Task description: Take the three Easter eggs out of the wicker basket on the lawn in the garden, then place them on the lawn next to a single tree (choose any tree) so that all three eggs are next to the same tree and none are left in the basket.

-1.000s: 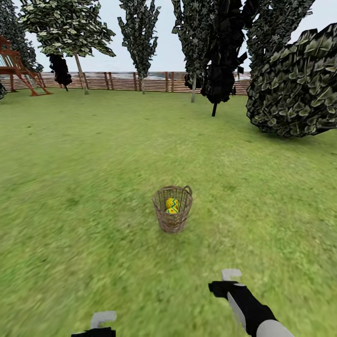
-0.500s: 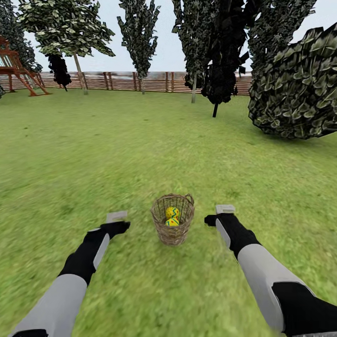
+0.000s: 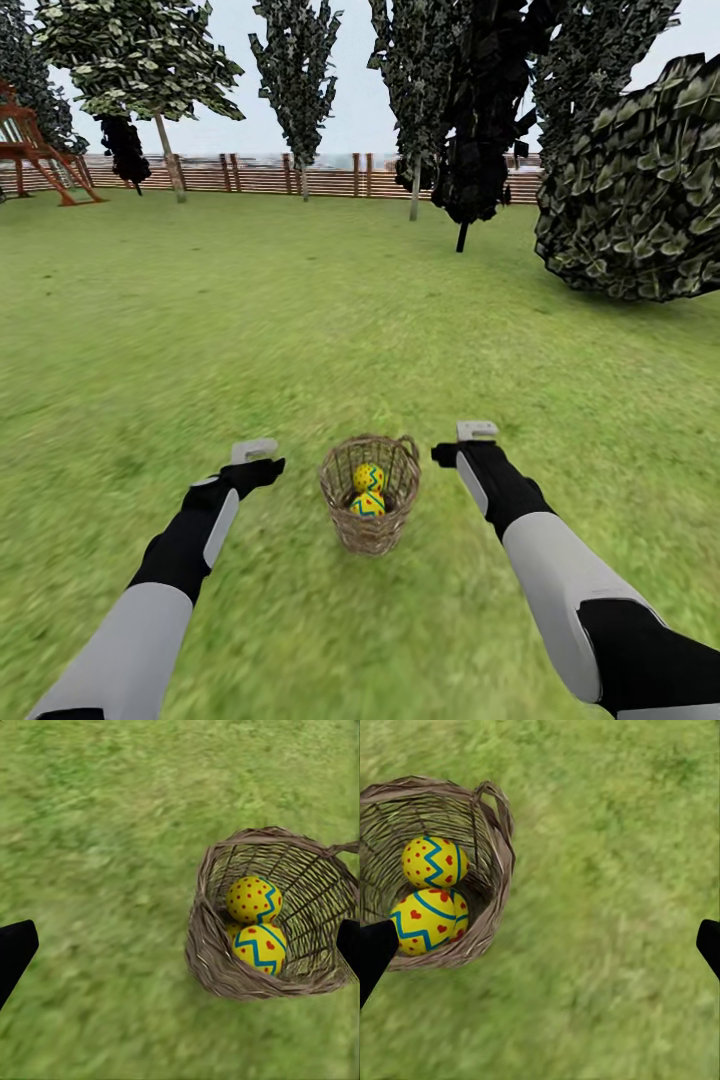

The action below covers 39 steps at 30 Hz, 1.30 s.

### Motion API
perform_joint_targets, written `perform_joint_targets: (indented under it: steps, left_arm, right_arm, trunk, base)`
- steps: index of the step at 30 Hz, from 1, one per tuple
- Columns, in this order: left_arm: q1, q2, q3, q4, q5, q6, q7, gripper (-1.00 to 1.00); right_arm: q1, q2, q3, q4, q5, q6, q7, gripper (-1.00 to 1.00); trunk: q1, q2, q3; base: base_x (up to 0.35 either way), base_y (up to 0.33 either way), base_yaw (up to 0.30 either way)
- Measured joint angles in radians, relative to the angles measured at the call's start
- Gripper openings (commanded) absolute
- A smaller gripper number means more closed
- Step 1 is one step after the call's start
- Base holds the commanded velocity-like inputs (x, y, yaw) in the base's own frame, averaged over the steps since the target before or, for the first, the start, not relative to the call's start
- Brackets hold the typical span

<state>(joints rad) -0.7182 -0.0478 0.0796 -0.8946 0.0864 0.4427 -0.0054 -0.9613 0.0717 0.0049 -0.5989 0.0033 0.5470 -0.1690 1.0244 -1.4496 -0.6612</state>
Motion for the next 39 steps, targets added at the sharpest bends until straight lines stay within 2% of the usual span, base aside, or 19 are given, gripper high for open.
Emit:
perform_joint_targets:
  steps: [7, 13, 25, 39]
  left_arm:
    - [0.004, -0.002, -0.005, -0.003, 0.018, -0.006, -0.001, 1.00]
    - [0.006, -0.004, -0.009, 0.000, 0.020, -0.006, -0.002, 1.00]
    - [0.006, -0.012, -0.010, 0.001, 0.021, -0.003, -0.002, 1.00]
    - [0.006, -0.012, -0.010, 0.009, 0.021, -0.003, -0.002, 1.00]
  right_arm:
    - [0.000, 0.001, -0.001, 0.000, 0.002, -0.002, 0.000, 1.00]
    - [0.000, 0.001, -0.001, 0.001, 0.002, -0.002, -0.001, 1.00]
    - [0.000, 0.002, -0.001, 0.001, 0.001, -0.005, -0.001, 1.00]
    - [0.000, 0.003, -0.001, 0.001, 0.000, -0.007, -0.002, 1.00]
  trunk:
    - [0.000, 0.000, 0.000]
    - [0.001, 0.000, 0.000]
    - [0.001, 0.000, 0.000]
    - [0.000, 0.000, 0.000]
  base:
    - [0.179, -0.022, 0.020]
    - [0.008, -0.086, 0.249]
    - [0.013, -0.308, 0.286]
    - [0.125, -0.317, 0.287]
